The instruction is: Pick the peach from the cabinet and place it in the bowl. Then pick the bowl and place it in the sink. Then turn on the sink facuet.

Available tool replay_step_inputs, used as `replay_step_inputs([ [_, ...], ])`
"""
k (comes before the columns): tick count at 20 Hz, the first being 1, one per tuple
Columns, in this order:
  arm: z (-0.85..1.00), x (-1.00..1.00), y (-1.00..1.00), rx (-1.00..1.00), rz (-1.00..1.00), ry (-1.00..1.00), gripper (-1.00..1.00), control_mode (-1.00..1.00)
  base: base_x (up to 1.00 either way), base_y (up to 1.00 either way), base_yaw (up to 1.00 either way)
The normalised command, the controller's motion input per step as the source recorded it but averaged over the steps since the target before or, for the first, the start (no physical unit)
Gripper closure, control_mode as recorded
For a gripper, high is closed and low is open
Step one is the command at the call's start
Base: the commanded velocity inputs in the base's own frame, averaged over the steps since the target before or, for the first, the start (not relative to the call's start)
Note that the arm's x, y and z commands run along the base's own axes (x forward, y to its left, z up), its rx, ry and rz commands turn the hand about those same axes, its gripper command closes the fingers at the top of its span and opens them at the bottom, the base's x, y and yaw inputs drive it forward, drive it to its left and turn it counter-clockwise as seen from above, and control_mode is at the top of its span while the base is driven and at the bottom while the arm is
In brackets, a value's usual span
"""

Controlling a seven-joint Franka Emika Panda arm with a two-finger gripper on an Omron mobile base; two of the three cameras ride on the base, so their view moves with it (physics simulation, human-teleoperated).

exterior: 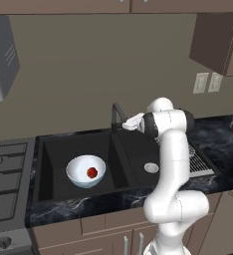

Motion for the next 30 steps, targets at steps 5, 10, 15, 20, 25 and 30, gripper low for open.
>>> replay_step_inputs([
  [5, 0.0, 0.0, 0.0, 0.07, -0.07, 0.04, 1.0, -1.0, 0.0, 0.0, 0.0],
  [10, 0.06, 0.0, -0.25, 0.14, -0.12, 0.18, 1.0, -1.0, 0.0, 0.0, 0.0],
  [15, 0.14, 0.0, -0.59, 0.2, -0.07, 0.16, 1.0, -1.0, 0.0, 0.0, 0.0],
  [20, 0.04, 0.0, -0.76, 0.24, 0.0, 0.17, 1.0, -1.0, 0.0, 0.0, 0.0],
  [25, 0.0, 0.0, -0.89, 0.3, 0.0, 0.19, 1.0, -1.0, 0.0, 0.0, 0.0],
  [30, 0.0, 0.0, -0.86, 0.33, 0.0, 0.19, 1.0, -1.0, 0.0, 0.0, 0.0],
])
